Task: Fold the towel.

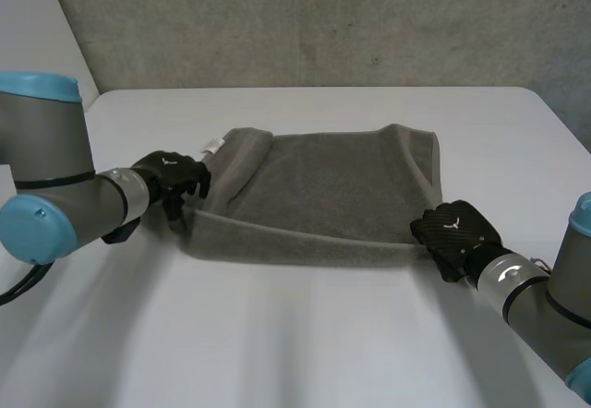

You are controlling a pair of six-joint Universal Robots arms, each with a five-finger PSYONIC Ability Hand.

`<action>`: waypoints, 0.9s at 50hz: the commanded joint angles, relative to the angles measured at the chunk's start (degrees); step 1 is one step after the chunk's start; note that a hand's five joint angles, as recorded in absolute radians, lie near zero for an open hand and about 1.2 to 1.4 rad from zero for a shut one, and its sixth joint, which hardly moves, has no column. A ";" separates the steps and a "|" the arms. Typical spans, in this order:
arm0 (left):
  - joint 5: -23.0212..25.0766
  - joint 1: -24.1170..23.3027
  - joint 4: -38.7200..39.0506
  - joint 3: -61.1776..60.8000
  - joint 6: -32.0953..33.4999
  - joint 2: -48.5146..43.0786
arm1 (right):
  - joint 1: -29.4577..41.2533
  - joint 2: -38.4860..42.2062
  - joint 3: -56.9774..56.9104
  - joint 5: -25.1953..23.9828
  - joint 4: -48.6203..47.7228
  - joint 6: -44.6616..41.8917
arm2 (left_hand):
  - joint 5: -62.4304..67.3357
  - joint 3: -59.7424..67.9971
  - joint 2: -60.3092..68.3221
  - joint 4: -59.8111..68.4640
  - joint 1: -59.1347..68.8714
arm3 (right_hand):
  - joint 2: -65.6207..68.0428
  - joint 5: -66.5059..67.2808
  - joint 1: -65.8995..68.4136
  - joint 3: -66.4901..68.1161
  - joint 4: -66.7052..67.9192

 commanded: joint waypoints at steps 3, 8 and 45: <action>0.17 0.35 2.33 -5.22 -0.37 5.24 | -0.01 0.72 -0.38 -0.01 -0.03 0.02 | -16.09 -6.25 -6.22 -6.05 -6.22 | 4.80 3.00 3.64 3.86 3.05; 0.17 0.35 3.47 -5.92 -0.02 4.45 | -0.01 0.90 -0.30 -0.01 -0.03 0.02 | -16.93 -7.08 -7.06 -6.89 -7.06 | 4.80 3.00 3.64 3.86 3.05; -8.36 0.17 16.92 -12.60 -0.90 2.86 | -2.64 1.25 -1.26 2.36 0.06 0.99 | 32.00 41.84 41.87 42.04 41.87 | -18.01 -19.80 -19.17 -18.94 -19.76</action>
